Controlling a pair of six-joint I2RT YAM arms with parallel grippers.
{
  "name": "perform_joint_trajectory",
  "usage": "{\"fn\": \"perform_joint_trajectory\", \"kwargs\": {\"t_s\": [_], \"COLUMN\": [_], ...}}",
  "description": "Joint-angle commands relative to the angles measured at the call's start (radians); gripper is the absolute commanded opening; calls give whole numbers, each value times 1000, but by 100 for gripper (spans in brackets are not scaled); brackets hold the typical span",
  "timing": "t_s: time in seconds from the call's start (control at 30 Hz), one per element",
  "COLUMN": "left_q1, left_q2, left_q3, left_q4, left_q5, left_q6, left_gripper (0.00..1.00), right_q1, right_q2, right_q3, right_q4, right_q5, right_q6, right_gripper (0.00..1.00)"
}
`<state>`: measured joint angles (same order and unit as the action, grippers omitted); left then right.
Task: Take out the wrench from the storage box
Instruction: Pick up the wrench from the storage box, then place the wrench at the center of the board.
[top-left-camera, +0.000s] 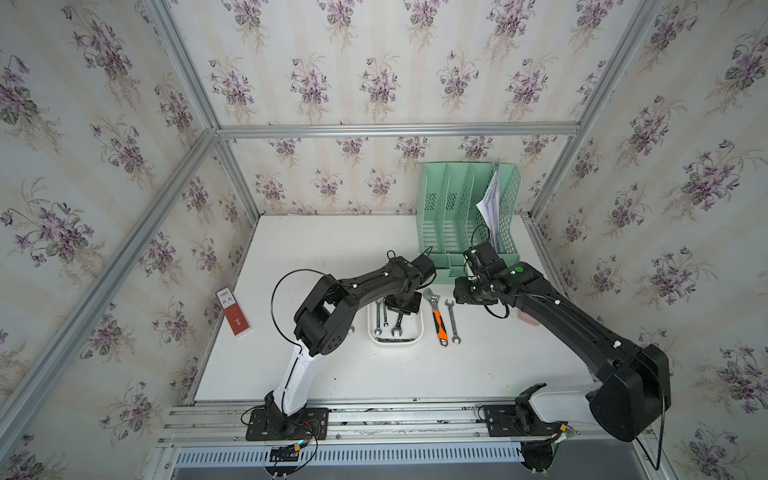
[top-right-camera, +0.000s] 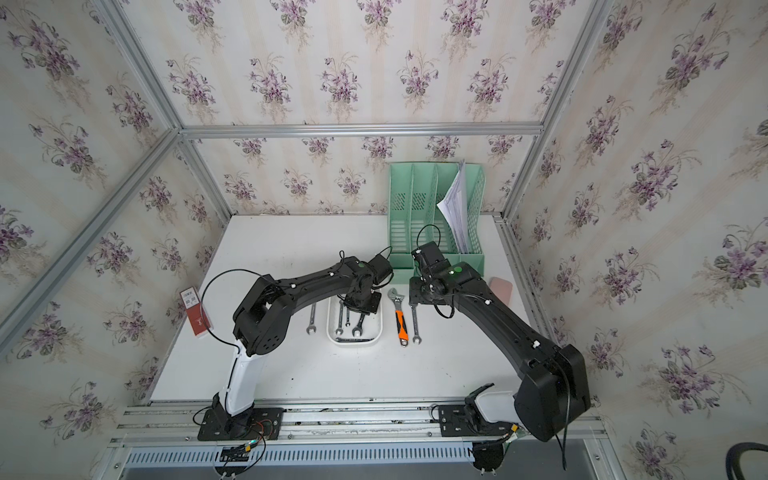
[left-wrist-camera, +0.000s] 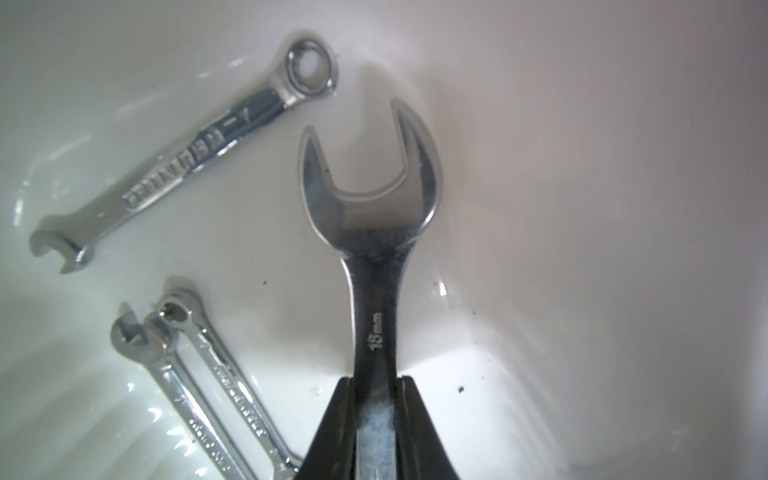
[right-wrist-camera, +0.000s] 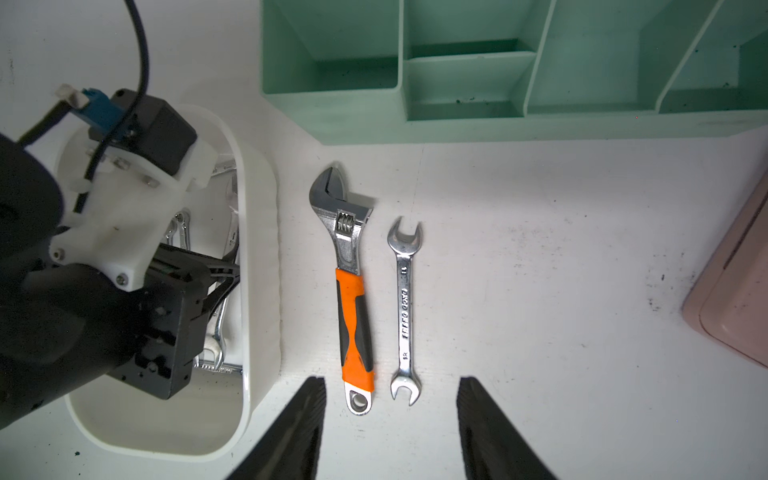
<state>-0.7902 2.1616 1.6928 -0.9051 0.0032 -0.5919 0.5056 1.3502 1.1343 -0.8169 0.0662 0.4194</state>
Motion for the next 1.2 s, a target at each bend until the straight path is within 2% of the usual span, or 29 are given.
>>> {"fn": "perform_joint_trajectory", "kwargs": {"t_s": [0.0, 0.4, 0.63, 0.93, 1.17], "left_q1": [2, 24, 81, 219, 297], "left_q2": [-23, -112, -199, -327, -339], "left_q3": [14, 69, 57, -100, -244], "left_q4": [-31, -100, -136, -102, -7], "left_q5": [-17, -41, -64, -83, -68], "left_q6": [7, 12, 22, 42, 48], "left_gripper": [17, 16, 16, 17, 16], "right_q1": [1, 1, 1, 1, 1], "right_q2": [2, 0, 7, 21, 23], "right_q3": [7, 12, 30, 33, 32], "right_q4": [-7, -8, -10, -5, -5], "right_q5": [7, 5, -4, -17, -17], "right_q6": [-1, -2, -4, 1, 2], "right_gripper": [56, 56, 56, 56, 56]}}
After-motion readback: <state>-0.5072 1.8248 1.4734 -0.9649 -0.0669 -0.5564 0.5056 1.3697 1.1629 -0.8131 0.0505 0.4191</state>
